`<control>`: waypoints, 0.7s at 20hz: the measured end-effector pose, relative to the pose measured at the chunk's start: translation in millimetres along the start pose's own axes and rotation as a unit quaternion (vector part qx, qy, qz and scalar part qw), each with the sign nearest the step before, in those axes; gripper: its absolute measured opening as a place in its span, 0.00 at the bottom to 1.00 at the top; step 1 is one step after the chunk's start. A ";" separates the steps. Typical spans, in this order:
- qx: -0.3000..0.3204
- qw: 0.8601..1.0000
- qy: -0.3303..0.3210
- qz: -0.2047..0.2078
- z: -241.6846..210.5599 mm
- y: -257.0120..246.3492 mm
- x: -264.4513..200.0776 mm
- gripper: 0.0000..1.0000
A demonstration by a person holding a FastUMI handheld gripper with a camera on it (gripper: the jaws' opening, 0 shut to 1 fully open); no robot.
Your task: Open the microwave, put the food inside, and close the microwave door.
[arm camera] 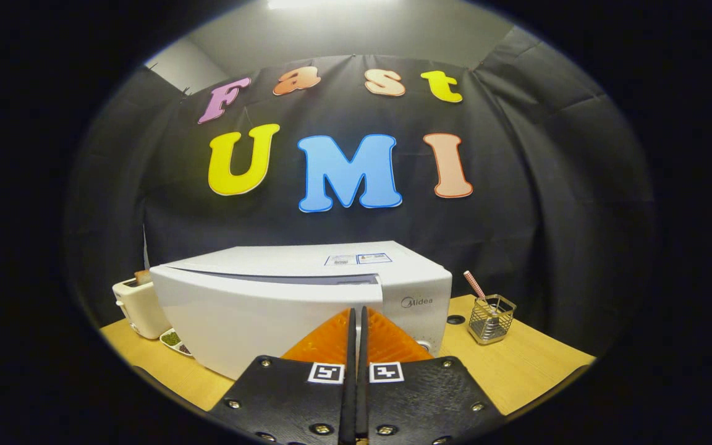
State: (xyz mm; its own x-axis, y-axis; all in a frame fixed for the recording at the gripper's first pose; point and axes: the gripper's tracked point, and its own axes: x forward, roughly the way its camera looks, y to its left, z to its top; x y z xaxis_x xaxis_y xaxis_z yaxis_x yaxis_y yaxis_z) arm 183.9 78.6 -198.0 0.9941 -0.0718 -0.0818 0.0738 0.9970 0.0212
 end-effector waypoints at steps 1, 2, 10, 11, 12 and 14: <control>0.003 1.000 0.003 0.002 -0.1 -1.2 5.4 0.01; 0.006 1.000 0.003 0.004 0.3 -1.0 9.6 0.01; -0.002 1.000 -0.004 0.009 3.7 -1.8 24.1 0.02; -0.005 1.000 -0.004 0.011 3.3 -1.8 28.8 0.02; -0.010 1.000 0.003 0.015 0.1 -1.4 31.8 0.02; -0.002 1.000 0.000 0.009 2.1 -1.5 28.8 0.03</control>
State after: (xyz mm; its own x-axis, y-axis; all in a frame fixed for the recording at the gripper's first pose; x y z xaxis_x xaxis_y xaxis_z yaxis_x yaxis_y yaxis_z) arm 212.6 75.0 -198.3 0.9953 -0.0539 -0.0807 0.0555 0.9983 0.0182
